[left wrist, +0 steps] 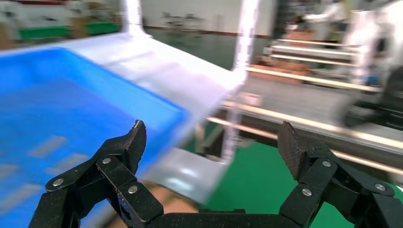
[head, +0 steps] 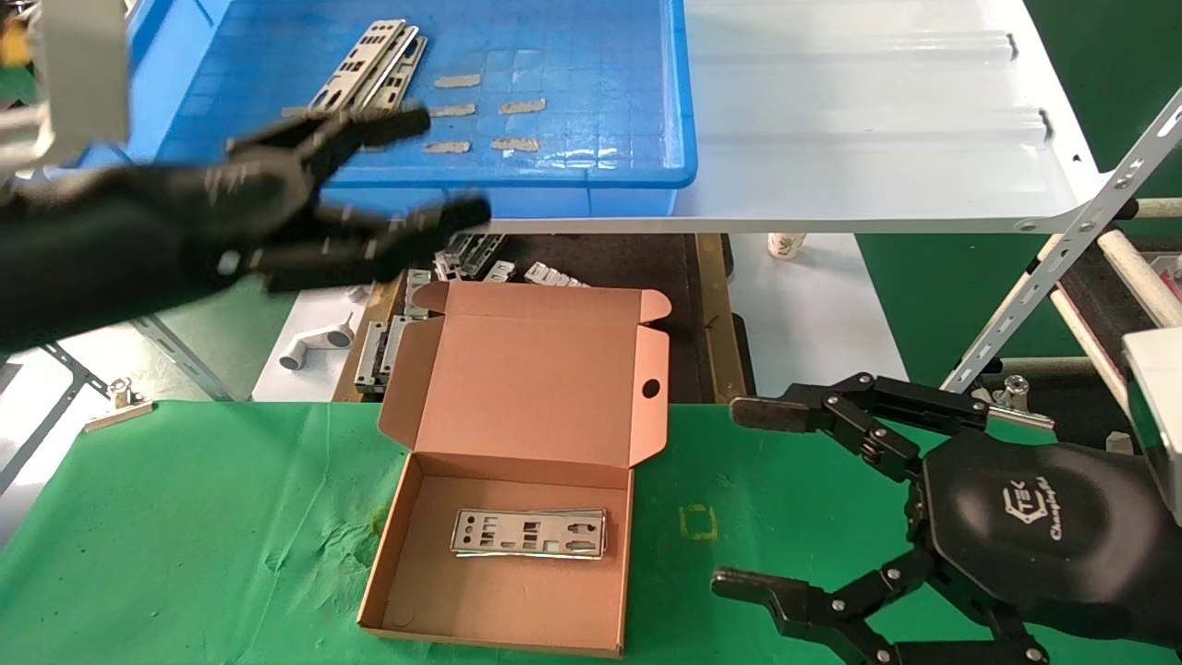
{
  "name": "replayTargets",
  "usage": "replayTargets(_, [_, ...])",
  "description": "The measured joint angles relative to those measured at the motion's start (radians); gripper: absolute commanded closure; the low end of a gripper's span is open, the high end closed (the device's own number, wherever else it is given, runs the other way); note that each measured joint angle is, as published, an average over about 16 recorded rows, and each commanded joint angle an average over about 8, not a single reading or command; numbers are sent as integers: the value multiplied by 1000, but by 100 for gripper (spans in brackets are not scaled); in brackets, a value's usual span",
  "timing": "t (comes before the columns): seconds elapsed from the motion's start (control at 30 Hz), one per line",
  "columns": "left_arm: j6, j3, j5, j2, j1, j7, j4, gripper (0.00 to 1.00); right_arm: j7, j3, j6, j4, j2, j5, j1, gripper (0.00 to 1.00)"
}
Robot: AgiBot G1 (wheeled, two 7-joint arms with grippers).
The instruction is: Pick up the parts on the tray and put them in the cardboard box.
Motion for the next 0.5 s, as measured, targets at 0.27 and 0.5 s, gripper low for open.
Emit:
replayTargets(0.27, [-162, 80, 180, 126, -232, -62, 274, 0, 0, 0, 0, 0, 0, 0, 0, 100])
replayTargets(0.5, [-228, 125, 279, 207, -394, -56, 564, 0, 0, 0, 0, 0, 0, 0, 0, 100])
